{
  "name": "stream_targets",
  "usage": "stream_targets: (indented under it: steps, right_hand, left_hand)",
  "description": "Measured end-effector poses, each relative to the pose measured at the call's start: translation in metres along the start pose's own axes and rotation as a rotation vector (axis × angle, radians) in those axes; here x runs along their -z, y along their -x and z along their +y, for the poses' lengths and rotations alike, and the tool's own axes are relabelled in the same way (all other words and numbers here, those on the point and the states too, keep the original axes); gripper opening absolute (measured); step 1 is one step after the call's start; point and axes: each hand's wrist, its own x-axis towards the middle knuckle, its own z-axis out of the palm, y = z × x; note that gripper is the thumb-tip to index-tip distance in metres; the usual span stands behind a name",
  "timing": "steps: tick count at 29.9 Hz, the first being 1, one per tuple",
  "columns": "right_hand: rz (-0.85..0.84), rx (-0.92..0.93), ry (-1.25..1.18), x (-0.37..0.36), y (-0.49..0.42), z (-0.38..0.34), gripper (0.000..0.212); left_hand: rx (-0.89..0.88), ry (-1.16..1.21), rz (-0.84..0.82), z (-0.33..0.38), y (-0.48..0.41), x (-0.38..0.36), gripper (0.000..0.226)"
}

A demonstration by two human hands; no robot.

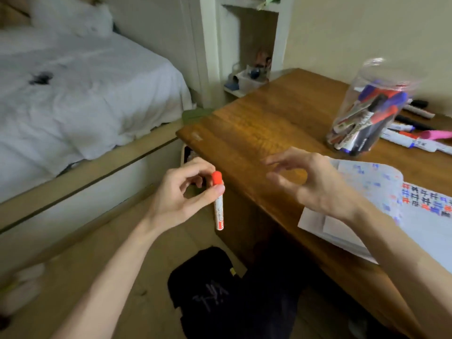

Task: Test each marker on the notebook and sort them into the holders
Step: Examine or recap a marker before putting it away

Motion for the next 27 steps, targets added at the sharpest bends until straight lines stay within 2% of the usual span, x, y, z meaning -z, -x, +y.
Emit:
stream_targets:
  steps: [5,10,13,20,27]
  right_hand:
    - [-0.045,0.023,-0.013,-0.016,-0.009,-0.007,0.025]
    - [-0.035,0.001,-0.002,-0.018,-0.007,-0.006,0.023]
    - [0.003,-0.037,-0.004,-0.007,0.002,-0.002,0.023]
    - [0.141,-0.254,0.04,0.053,0.05,0.025,0.023]
    - [0.356,-0.431,0.118,0.113,0.122,0.067,0.02]
  left_hand:
    - [0.039,-0.016,-0.073,-0.01,0.021,0.007,0.026]
    - [0.067,0.053,-0.032,0.0,0.008,-0.001,0.012]
    - [0.033,0.059,-0.048,0.011,-0.007,-0.016,0.012]
    - [-0.078,0.079,-0.16,0.043,-0.06,-0.088,0.013]
    - [-0.116,0.152,-0.374,0.08,-0.106,-0.187,0.019]
